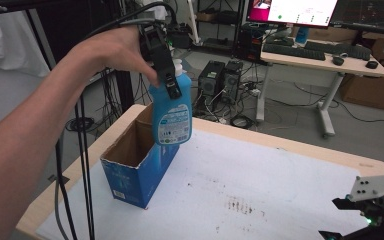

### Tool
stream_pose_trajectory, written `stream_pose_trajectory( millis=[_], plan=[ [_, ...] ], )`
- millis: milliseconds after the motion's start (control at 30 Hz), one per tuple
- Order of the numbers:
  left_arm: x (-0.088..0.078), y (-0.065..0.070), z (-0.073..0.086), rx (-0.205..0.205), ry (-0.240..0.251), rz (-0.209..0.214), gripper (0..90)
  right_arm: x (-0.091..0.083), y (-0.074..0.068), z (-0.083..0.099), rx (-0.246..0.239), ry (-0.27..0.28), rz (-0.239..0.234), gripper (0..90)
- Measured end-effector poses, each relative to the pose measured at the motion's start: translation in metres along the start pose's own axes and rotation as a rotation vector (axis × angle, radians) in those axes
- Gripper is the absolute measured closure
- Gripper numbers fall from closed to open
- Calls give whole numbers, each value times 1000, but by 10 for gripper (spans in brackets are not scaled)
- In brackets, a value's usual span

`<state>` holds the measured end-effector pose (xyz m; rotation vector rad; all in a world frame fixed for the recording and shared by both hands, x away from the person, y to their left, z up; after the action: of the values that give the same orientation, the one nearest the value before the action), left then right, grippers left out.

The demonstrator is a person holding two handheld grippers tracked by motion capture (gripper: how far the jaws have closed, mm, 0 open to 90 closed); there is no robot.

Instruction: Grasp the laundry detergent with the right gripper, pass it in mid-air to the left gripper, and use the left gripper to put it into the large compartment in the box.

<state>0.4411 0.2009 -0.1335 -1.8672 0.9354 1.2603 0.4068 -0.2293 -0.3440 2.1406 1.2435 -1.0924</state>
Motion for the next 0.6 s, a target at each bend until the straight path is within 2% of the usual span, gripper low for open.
stream_pose_trajectory(
  millis=[267,400,600],
  plan=[
    [-9,-10,27,-101,-35,-45,382,0,6,6,17,-14,20,121],
    [-10,-13,38,-133,-55,-62,382,1,6,8,16,-24,28,121],
    [-10,-16,51,-152,-76,-71,381,4,6,9,19,-33,27,121]
  ],
)
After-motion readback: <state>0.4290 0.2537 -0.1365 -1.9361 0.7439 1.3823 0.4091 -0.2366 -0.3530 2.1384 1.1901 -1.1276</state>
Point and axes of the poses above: each handheld gripper's, and its own axes: x roughly forward along the jaws, z roughly out of its underside, y roughly to its right, the point moved 3 cm from there along x, roughly forward along the jaws, and after that the axes turned 11 degrees about x, right-handed, at the moved point
